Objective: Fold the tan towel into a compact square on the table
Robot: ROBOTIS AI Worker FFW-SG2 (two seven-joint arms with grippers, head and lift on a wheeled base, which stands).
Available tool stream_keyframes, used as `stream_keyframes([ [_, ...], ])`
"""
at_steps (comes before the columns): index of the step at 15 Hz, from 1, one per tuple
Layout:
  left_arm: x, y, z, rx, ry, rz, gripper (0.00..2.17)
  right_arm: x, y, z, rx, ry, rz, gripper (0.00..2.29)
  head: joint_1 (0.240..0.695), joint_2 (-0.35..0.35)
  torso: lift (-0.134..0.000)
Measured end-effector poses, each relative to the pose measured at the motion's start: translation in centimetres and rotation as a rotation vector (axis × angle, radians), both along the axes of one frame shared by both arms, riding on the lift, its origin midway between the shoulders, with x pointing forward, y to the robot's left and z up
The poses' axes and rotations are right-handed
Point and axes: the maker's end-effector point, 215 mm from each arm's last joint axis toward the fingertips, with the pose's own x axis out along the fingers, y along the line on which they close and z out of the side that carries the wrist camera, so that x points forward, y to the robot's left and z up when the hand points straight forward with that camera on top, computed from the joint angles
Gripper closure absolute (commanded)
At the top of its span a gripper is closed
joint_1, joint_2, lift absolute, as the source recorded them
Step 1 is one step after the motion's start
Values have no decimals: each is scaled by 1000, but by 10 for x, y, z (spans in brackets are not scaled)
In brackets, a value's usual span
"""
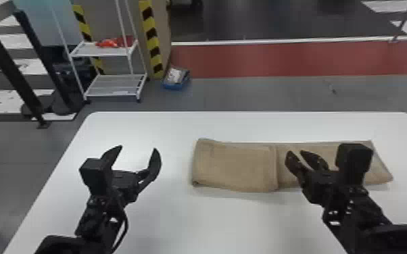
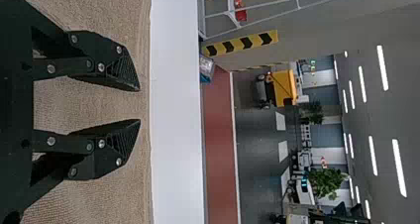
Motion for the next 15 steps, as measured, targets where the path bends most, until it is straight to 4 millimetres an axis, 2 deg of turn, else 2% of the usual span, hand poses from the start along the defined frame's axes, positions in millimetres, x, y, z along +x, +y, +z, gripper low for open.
stream_keyframes([
  [8,-2,-1,-5,6,9,-6,70,11,51,-34,-16,59,84,221,695,136,-109],
  [11,-3,0,-8,7,14,-5,70,10,55,-38,-31,65,88,346,695,142,-109],
  [15,-1,-1,-8,7,12,-8,70,8,48,-47,-58,92,68,475,695,135,-109],
])
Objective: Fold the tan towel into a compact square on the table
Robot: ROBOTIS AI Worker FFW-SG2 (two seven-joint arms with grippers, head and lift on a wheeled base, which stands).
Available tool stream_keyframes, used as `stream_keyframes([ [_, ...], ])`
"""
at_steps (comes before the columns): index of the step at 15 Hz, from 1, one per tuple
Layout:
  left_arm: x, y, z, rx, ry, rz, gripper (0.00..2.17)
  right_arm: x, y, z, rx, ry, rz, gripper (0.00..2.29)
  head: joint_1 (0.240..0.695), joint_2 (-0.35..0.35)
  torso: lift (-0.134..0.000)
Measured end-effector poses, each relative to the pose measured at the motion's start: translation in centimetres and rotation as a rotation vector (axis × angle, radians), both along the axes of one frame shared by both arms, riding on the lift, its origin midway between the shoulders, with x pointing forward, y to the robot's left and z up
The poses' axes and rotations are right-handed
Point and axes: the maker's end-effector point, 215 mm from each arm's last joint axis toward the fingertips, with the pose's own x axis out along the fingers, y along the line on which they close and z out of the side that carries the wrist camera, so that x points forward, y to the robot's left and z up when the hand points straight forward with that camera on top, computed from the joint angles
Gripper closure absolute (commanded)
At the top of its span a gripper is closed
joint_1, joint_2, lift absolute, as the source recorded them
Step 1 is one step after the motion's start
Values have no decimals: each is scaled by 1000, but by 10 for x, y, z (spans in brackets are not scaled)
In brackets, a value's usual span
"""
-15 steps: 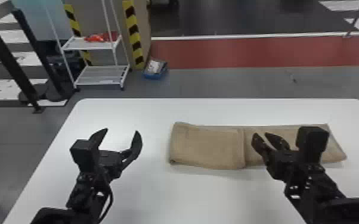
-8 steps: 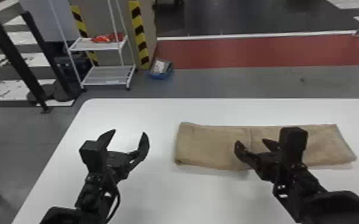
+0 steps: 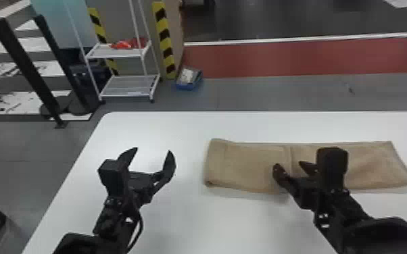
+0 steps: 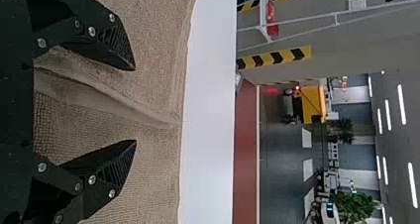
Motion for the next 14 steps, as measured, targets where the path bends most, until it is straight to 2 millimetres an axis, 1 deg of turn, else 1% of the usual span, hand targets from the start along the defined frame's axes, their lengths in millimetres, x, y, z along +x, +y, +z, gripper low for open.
stream_keyframes([
  [1,1,-1,1,0,-2,-1,70,0,0,-1,-2,3,-1,630,695,134,-109],
  [2,1,-1,1,-1,-3,-1,70,1,-1,0,-4,4,-1,711,695,133,-109],
  [3,1,-1,2,-1,-3,-2,70,2,-2,0,-5,3,-2,711,695,132,-109],
  [5,1,-1,2,0,-4,-2,70,3,-2,1,-6,4,-2,799,695,131,-109],
  [9,1,-1,2,-1,-4,-2,70,1,-1,-6,-10,36,1,795,695,132,-109],
  [12,1,-1,2,-1,-4,-2,70,0,0,-8,-11,42,1,799,695,133,-109],
  [13,1,-1,2,-1,-4,-2,70,1,0,-7,-11,42,2,822,695,133,-109],
  [14,1,-1,2,-1,-3,-2,70,1,0,-7,-12,41,3,988,695,133,-109],
])
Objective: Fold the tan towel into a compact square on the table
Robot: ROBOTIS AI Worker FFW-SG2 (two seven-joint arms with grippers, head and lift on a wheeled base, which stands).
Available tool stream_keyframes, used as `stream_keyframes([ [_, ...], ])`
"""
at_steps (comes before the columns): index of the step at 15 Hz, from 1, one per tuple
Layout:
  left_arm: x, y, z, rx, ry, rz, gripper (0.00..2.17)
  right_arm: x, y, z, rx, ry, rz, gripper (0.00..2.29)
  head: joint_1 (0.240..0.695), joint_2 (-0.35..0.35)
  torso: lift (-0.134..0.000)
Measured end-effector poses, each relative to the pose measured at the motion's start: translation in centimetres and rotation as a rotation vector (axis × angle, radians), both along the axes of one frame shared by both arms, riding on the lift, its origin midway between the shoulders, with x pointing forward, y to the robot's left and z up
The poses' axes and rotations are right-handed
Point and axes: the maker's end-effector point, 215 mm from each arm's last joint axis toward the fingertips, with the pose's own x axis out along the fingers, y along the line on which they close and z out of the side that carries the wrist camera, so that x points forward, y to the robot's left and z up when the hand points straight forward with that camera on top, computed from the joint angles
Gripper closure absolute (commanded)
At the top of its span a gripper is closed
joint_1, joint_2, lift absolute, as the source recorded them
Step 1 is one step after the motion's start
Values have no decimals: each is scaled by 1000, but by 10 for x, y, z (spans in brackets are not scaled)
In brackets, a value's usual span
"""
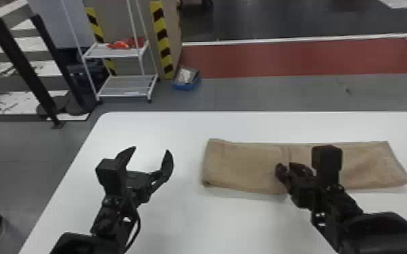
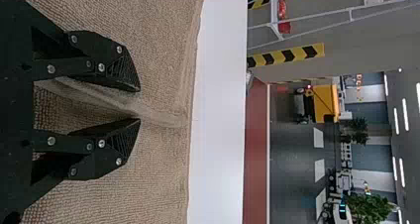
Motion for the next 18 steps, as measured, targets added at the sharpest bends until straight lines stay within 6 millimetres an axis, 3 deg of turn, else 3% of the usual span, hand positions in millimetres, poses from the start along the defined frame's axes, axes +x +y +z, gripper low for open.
stream_keyframes([
  [1,0,0,0,0,1,0,70,0,0,0,-2,1,1,1170,695,134,-109],
  [3,-1,-1,-1,0,4,-1,70,0,1,0,-4,5,6,1298,695,134,-109],
  [8,-2,-2,0,3,2,-5,70,2,4,5,8,1,17,1301,695,135,-109],
  [13,-3,-2,1,3,1,-6,70,1,17,62,47,-122,55,1298,695,149,-109],
  [14,-3,-2,2,3,0,-6,70,0,12,76,60,-144,62,1298,695,147,-109],
  [16,-4,-1,3,3,4,-4,70,4,-22,100,82,-169,51,1298,695,130,-109],
  [18,-6,2,4,5,8,-1,70,11,-86,113,83,-163,-2,1298,695,63,-109],
])
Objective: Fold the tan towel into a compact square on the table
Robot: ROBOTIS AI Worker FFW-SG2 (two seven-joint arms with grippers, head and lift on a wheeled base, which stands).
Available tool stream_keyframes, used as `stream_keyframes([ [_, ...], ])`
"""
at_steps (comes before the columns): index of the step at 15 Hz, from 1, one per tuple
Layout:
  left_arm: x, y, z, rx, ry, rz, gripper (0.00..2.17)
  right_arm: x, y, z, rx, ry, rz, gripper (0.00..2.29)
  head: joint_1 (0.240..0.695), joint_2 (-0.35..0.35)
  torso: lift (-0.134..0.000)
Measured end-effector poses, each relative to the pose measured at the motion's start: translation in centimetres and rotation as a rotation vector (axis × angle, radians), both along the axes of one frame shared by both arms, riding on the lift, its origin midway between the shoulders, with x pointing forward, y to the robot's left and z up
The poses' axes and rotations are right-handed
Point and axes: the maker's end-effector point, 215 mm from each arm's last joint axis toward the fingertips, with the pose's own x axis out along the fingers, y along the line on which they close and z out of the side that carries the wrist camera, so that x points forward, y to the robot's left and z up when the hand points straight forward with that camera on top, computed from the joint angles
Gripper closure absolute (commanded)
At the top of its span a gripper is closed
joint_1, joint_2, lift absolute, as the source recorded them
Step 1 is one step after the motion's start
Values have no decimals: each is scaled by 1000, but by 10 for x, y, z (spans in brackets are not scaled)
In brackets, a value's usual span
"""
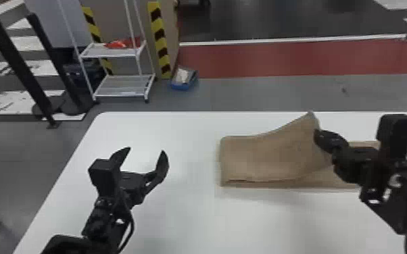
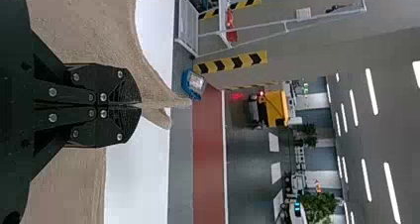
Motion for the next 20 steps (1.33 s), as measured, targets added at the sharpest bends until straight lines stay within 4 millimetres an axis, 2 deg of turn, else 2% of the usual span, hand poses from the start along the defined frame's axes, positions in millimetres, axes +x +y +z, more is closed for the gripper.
stream_keyframes([
  [1,0,1,0,0,0,1,70,1,-31,2,-8,3,-31,1301,695,35,-109],
  [2,0,0,0,0,0,1,70,-1,-50,-2,-19,13,-51,1301,695,11,-109],
  [3,-1,-2,0,-1,1,-2,70,-3,-63,-14,-35,34,-59,1301,695,-7,-109],
  [4,-1,-6,-1,-2,3,-8,70,-4,-68,-26,-55,48,-60,1301,695,-17,-109],
  [6,0,-15,-4,-4,11,-18,70,-3,-65,-31,-74,47,-52,1298,695,-31,-109],
  [7,1,-17,-5,-4,18,-20,70,-3,-66,-26,-71,38,-51,1298,695,-33,-109],
  [8,3,-18,-7,-2,27,-20,70,-1,-73,-12,-60,19,-60,1301,695,-36,-109],
  [9,4,-18,-8,0,35,-18,70,-1,-86,6,-45,-4,-78,1298,695,-54,-109],
  [11,3,-15,-7,5,37,-15,70,-3,-117,24,-24,-1,-106,1298,695,-80,-109],
  [12,3,-14,-8,6,38,-15,70,-3,-132,20,-36,28,-115,1298,695,-90,-109],
  [13,2,-14,-8,7,39,-17,70,-4,-142,7,-53,63,-119,1298,695,-102,-109],
  [15,2,-19,-9,12,40,-24,70,-6,-147,-29,-87,119,-120,1298,695,-117,-109],
  [17,2,-26,-10,17,43,-35,70,-6,-145,-42,-97,130,-119,1298,695,-123,-109],
  [18,2,-27,-11,19,46,-36,70,-5,-145,-40,-96,125,-118,1301,695,-124,-109],
  [20,5,-26,-11,24,54,-35,70,-2,-150,-19,-88,94,-127,1301,695,-125,-109],
])
